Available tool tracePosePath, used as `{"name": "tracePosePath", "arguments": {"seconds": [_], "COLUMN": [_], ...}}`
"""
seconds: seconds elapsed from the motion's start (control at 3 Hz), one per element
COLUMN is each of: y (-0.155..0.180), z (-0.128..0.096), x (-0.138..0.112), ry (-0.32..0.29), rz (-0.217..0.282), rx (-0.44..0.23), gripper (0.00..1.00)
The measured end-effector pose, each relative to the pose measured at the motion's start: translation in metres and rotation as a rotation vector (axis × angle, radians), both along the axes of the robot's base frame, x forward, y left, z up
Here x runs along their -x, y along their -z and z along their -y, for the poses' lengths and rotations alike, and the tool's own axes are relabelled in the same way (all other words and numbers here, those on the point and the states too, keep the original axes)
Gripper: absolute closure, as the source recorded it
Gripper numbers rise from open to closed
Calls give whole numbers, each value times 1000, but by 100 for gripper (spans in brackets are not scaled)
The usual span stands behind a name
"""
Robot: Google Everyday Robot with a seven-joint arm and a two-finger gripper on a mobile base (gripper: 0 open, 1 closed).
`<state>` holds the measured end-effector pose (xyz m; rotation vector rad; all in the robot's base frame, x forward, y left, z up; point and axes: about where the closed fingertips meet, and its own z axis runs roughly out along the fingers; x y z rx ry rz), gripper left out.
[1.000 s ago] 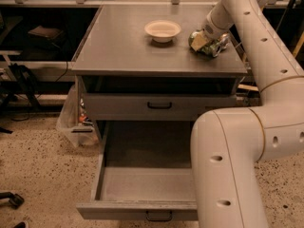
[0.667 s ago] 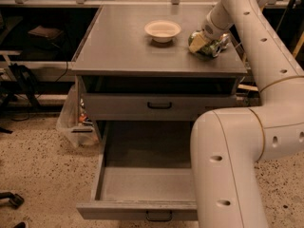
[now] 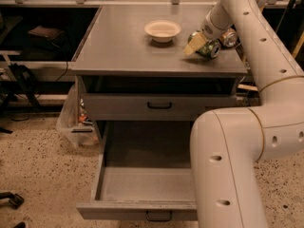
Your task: Pick green can from middle drawer and place on counter
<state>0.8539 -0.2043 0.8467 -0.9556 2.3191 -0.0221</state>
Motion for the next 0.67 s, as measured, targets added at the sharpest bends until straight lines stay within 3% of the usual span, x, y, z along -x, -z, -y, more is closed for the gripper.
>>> {"name": "tracePosePath", "arguments": {"seconds": [0.33,0.67], "y": [-47,-124], "z": [-13,-42], "x": [14,30], "ry": [-8,58], "rz": [17,76], "rx": [44,161], "gripper": [0,0]}}
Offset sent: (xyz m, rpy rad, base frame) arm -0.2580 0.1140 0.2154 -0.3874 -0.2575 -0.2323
